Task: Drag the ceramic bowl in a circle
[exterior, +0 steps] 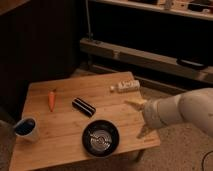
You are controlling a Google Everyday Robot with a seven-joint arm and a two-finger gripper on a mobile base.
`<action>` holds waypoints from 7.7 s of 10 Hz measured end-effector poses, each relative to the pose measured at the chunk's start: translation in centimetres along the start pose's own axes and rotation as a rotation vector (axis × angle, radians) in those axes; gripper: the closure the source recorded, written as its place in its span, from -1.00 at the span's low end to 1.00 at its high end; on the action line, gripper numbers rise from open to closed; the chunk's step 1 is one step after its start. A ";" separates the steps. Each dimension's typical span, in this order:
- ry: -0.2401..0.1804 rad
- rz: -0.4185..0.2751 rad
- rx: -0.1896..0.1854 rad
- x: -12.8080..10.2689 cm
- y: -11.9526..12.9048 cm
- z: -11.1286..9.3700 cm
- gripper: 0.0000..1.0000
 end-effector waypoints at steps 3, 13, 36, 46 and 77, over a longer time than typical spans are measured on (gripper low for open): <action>-0.057 -0.192 -0.074 0.4 -0.3 0.4 -0.60; -0.014 -0.885 -0.051 -4.0 1.7 7.3 -0.60; -0.081 -0.676 -0.258 4.5 7.0 24.7 -0.47; -0.036 -0.583 -0.428 4.1 7.1 25.5 1.00; -0.116 -0.535 -0.397 0.7 5.3 28.8 0.67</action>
